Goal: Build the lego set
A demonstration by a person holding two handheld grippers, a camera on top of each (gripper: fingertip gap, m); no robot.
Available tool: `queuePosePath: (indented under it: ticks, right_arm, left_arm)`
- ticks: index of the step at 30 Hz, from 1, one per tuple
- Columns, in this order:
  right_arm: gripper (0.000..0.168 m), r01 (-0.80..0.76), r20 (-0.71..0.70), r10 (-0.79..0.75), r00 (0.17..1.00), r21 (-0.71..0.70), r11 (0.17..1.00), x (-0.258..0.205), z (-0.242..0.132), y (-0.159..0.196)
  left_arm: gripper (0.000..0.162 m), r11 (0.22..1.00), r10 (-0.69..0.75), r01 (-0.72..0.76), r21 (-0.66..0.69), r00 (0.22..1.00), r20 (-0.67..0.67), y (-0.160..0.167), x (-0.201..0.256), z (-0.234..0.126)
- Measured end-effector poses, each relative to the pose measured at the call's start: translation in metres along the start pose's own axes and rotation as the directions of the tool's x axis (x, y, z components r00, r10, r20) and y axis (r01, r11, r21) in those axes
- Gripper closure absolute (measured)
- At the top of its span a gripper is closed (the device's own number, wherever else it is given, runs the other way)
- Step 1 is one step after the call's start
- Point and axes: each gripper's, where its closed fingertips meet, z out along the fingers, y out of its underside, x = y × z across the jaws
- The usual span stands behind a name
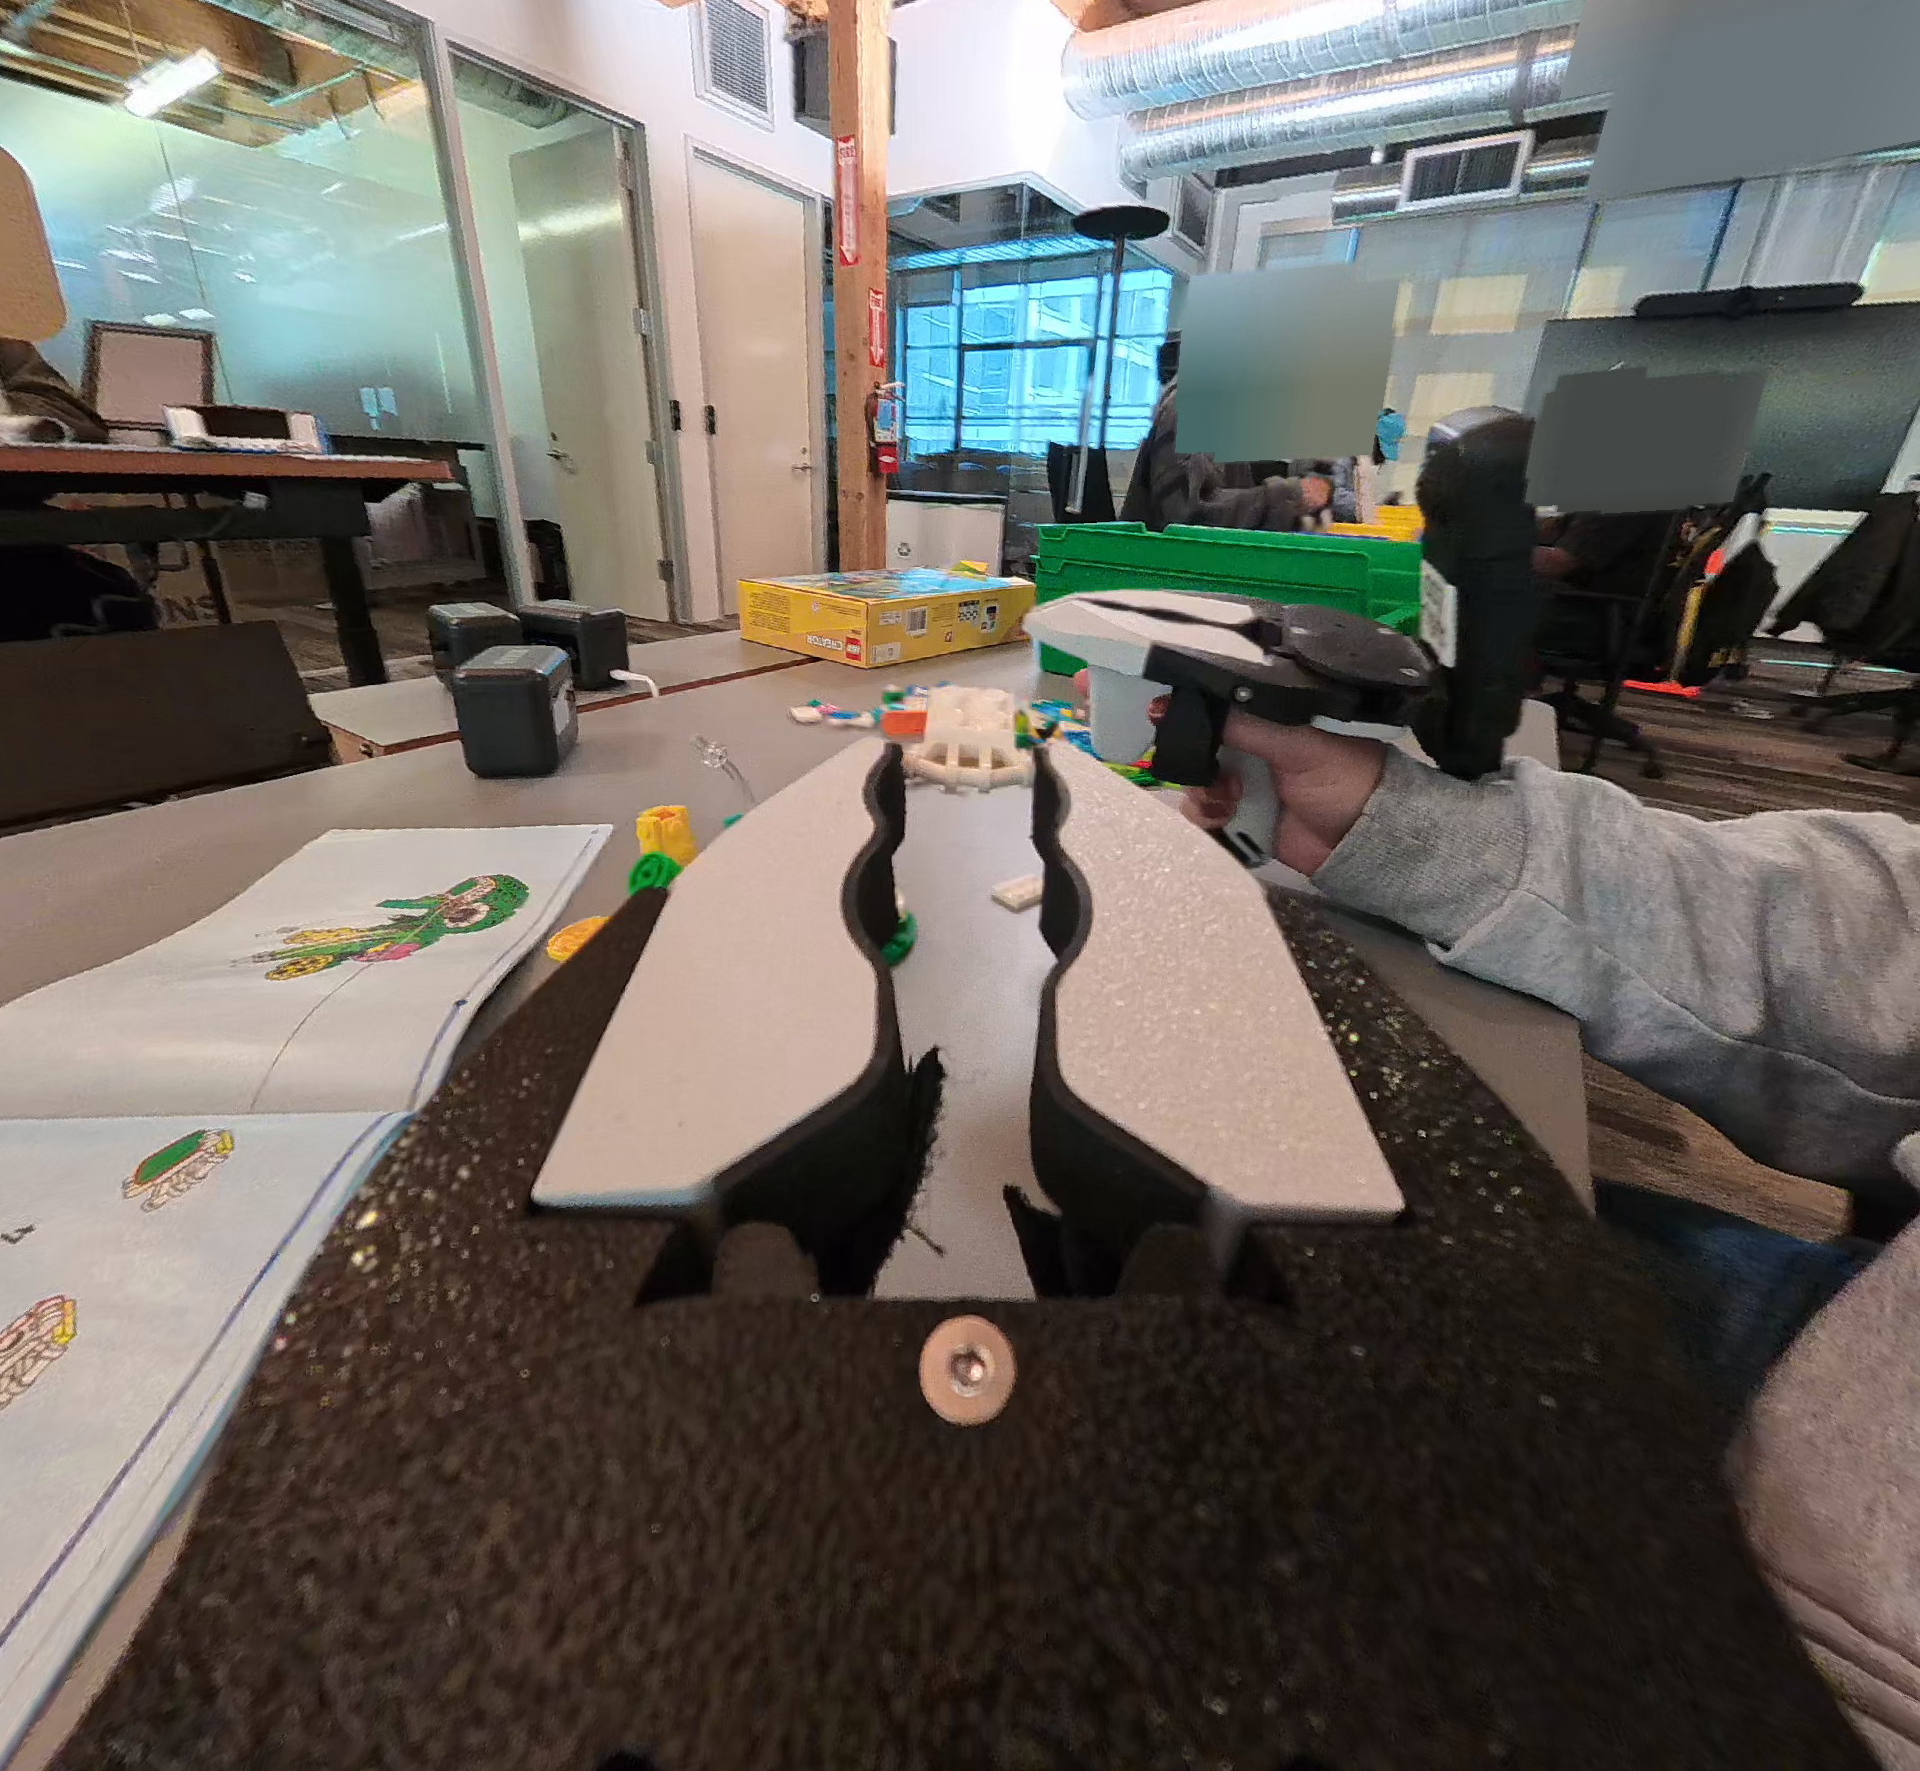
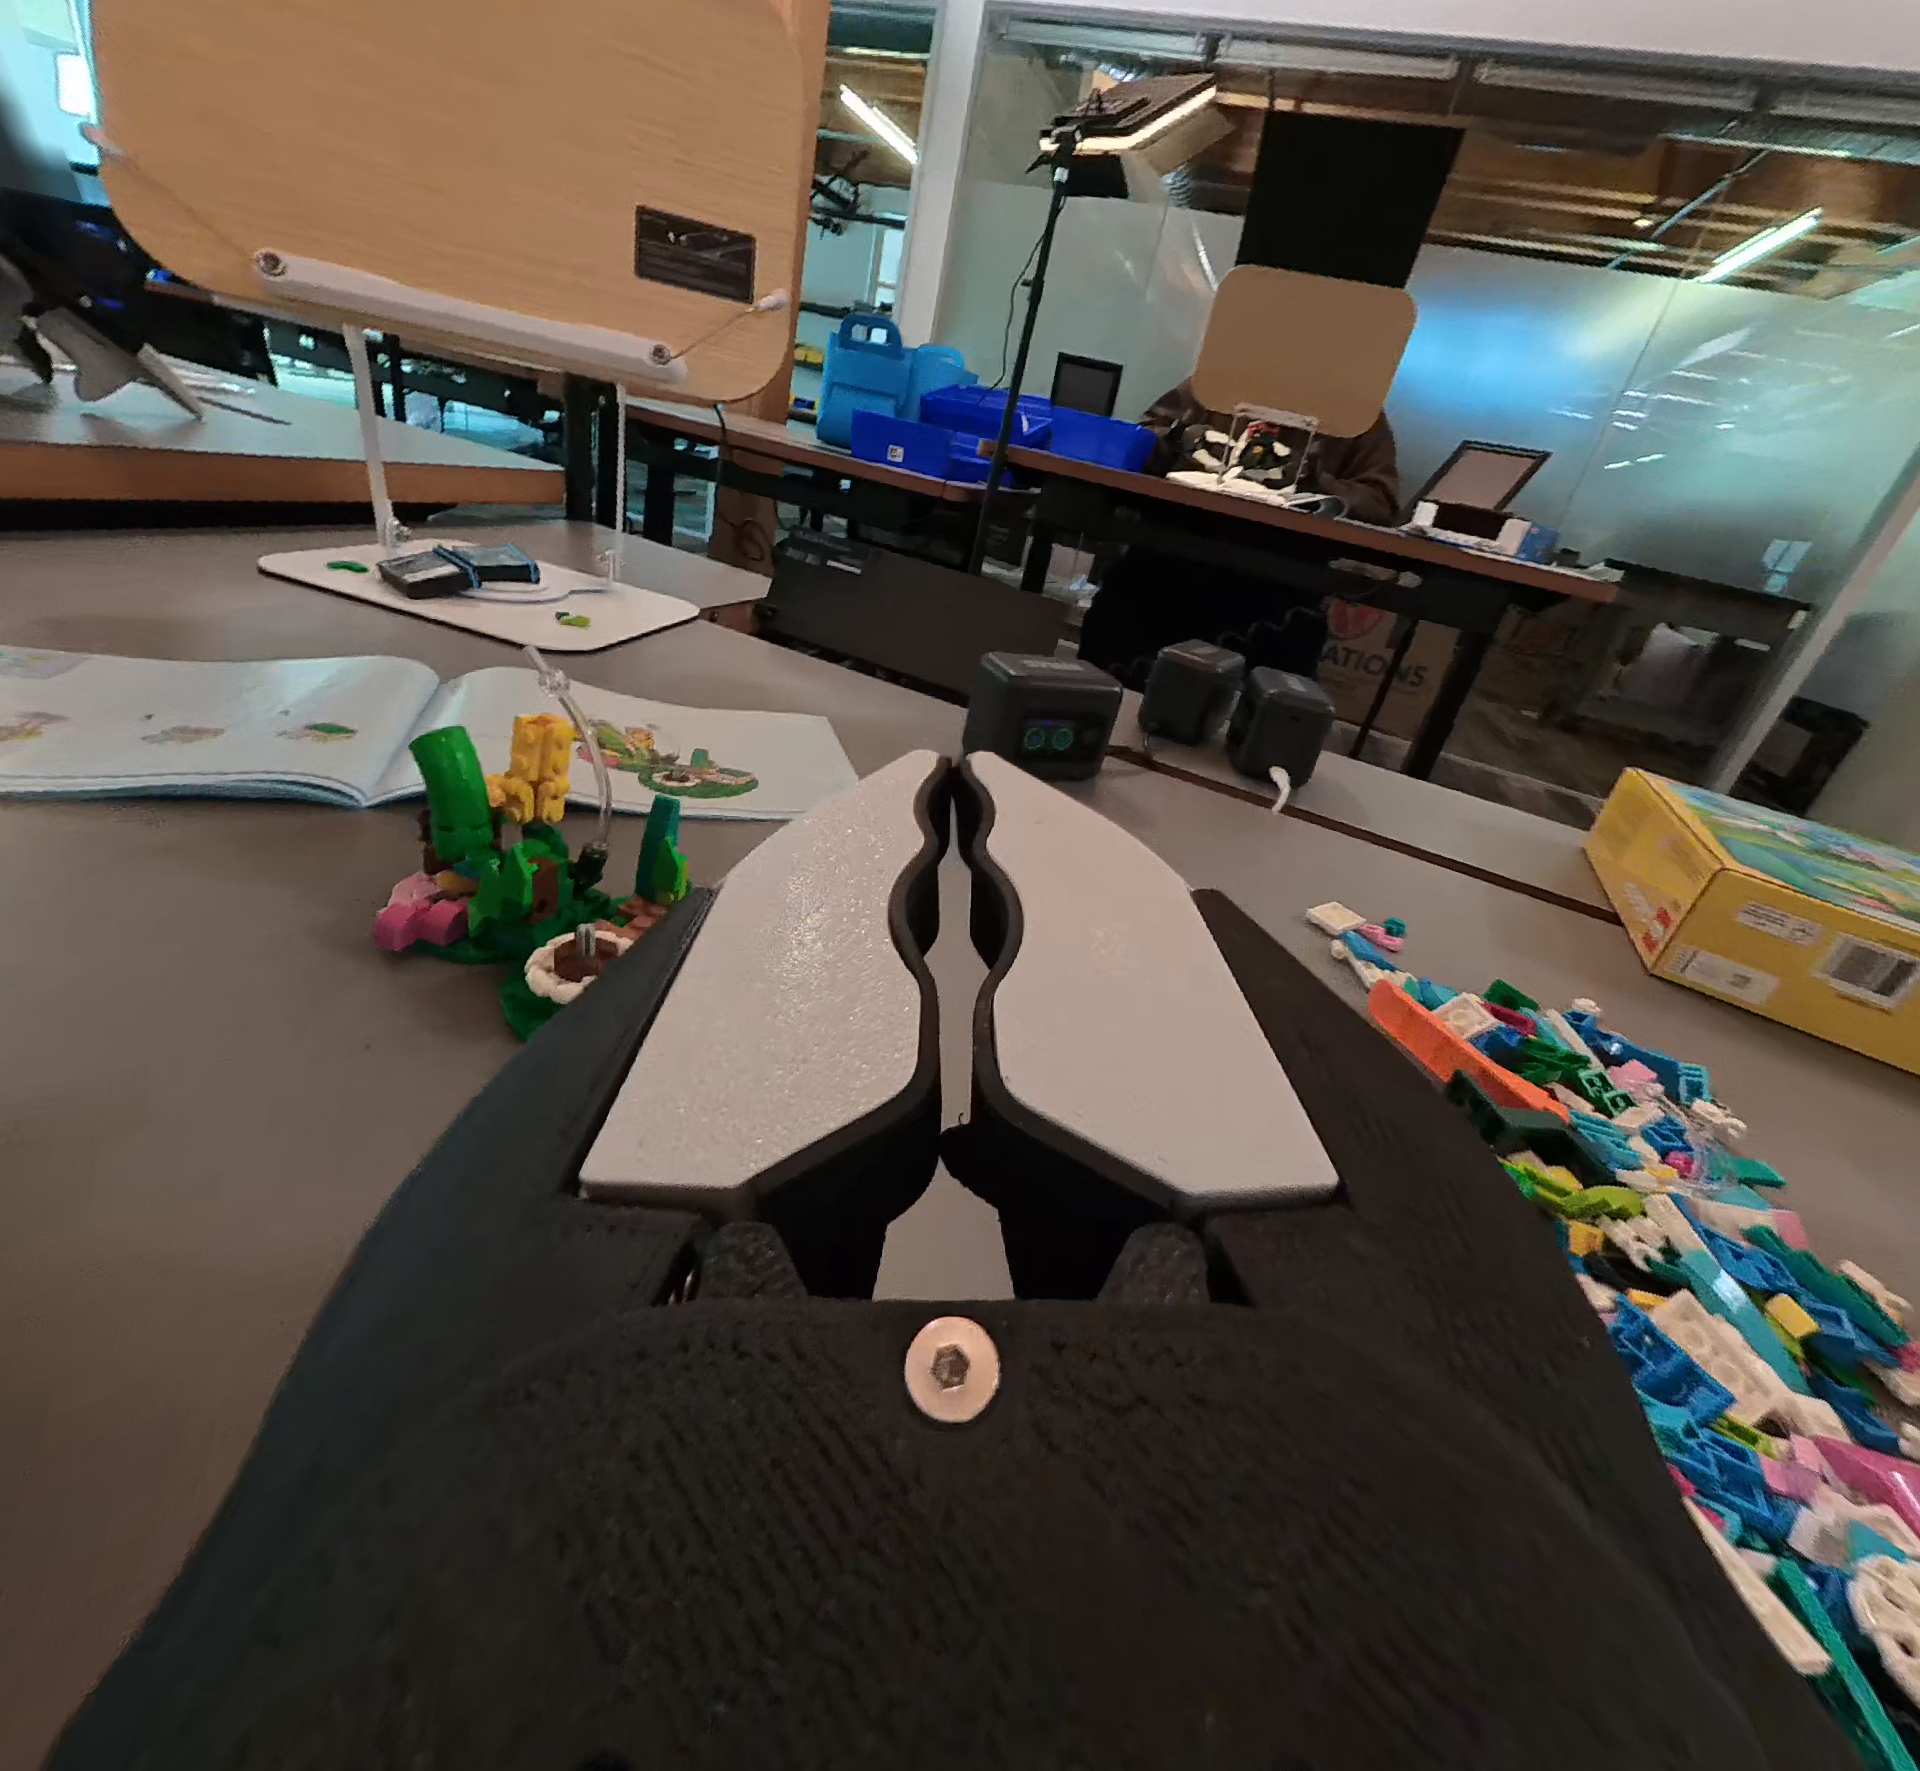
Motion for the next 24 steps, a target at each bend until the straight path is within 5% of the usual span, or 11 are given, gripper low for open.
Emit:
queuePosePath:
  ticks: [9, 17, 24]
  right_arm:
    - [0.157, -0.253, 0.15, 0.286, 0.946, -0.209, 0.945, 0.016, 0.011, 0.011]
    - [0.168, -0.035, 0.212, 0.151, 0.966, -0.468, 0.883, 0.114, 0.038, 0.026]
    - [0.168, 0.22, 0.233, -0.063, 0.971, -0.751, 0.623, 0.202, 0.04, 0.087]
  left_arm:
    - [0.139, 0.995, 0.091, -0.094, 0.036, 0.993, 0.069, -0.004, 0.0, -0.004]
    - [0.139, 0.996, 0.083, -0.085, 0.028, 0.994, 0.076, -0.003, -0.001, -0.003]
    - [0.139, 0.996, 0.083, -0.085, 0.011, 0.989, 0.123, -0.001, -0.009, 0.0]
